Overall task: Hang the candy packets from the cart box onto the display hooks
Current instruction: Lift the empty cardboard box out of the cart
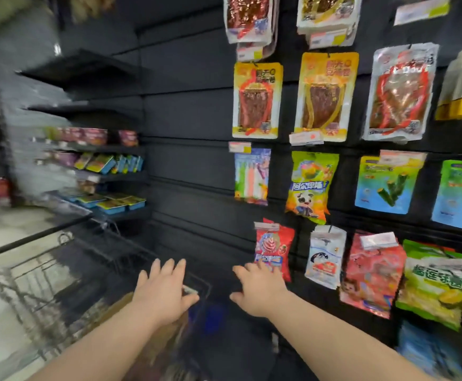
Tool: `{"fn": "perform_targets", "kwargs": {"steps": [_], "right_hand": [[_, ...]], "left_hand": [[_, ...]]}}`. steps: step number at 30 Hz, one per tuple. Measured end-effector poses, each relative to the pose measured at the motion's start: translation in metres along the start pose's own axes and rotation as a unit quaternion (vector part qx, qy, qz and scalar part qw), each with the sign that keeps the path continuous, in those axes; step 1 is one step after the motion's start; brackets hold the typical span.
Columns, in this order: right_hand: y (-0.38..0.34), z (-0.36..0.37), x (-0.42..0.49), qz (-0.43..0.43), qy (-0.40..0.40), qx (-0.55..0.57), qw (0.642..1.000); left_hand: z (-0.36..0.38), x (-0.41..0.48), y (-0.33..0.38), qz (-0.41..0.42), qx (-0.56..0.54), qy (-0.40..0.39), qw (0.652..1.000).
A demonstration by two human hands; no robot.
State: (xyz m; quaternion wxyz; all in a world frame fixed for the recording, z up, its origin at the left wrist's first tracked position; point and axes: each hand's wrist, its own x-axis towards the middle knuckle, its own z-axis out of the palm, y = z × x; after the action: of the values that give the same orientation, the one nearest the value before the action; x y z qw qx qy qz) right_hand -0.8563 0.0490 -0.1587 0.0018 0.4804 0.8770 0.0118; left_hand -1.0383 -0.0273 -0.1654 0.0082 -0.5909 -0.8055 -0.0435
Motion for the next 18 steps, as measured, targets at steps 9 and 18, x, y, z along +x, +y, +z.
{"fn": "perform_targets", "kwargs": {"steps": [9, 18], "right_hand": [[-0.096, 0.016, 0.072, -0.072, -0.031, -0.001, 0.997], [-0.132, 0.044, 0.180, -0.113, -0.054, 0.008, 0.992]], "left_hand": [[0.012, 0.020, -0.109, -0.069, 0.010, -0.024, 0.997], [0.037, 0.092, -0.175, -0.117, 0.023, -0.043, 0.992]]}}
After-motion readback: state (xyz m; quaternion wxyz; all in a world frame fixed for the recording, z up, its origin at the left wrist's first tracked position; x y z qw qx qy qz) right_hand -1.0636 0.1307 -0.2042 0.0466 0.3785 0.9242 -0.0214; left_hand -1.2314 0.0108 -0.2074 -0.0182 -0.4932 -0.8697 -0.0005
